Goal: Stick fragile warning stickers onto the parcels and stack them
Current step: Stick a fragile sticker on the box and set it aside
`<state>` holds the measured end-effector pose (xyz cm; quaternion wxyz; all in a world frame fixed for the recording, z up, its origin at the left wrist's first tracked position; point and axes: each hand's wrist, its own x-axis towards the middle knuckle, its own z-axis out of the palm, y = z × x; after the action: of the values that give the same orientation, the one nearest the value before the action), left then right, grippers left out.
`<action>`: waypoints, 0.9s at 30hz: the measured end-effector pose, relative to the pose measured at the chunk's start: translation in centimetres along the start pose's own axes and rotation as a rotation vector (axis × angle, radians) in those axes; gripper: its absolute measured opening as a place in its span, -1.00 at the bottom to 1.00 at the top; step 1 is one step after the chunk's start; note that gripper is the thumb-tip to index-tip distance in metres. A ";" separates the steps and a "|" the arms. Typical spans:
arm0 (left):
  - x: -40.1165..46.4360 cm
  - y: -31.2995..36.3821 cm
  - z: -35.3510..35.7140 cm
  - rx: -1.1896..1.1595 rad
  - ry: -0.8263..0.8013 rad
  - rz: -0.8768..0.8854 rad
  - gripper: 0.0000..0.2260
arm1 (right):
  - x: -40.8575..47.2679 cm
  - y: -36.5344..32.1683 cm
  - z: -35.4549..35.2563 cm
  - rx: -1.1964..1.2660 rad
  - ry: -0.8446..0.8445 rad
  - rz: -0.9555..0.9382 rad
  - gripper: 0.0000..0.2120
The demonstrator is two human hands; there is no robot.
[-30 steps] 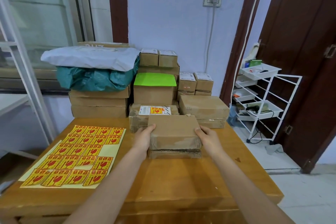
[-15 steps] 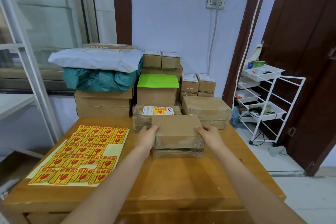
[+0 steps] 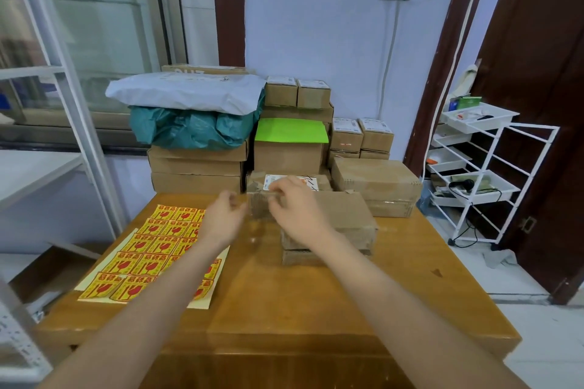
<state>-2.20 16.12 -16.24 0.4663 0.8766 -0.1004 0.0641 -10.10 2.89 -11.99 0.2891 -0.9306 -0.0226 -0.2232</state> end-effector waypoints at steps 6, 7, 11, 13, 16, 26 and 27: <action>0.1 -6.9 -3.8 0.281 0.002 0.155 -0.74 | -1.3 -2.2 6.9 0.001 -0.203 -0.103 -0.62; -0.2 -7.8 -4.1 0.316 -0.017 0.181 -0.74 | -1.6 -1.9 8.0 -0.002 -0.235 -0.086 -0.60; -1.2 -10.6 -4.3 0.474 -0.120 0.228 -0.73 | -2.3 -0.4 11.7 0.019 -0.312 0.043 -0.58; -1.6 -11.3 -4.1 0.456 -0.144 0.237 -0.73 | -2.5 0.1 12.9 -0.023 -0.329 0.062 -0.58; -2.0 -11.9 -3.7 0.405 -0.134 0.258 -0.73 | -2.7 0.5 13.6 -0.078 -0.310 0.045 -0.59; -2.4 -12.3 -4.0 0.322 -0.146 0.232 -0.73 | -5.1 0.1 12.9 0.067 -0.405 -0.170 -0.64; -2.4 -12.2 -4.0 0.316 -0.147 0.227 -0.73 | -5.3 0.1 12.9 0.085 -0.414 -0.182 -0.63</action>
<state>-1.74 26.40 -24.33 0.3043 0.9242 -0.2208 0.0669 -9.71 10.30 -23.78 0.2960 -0.9376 -0.1749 -0.0514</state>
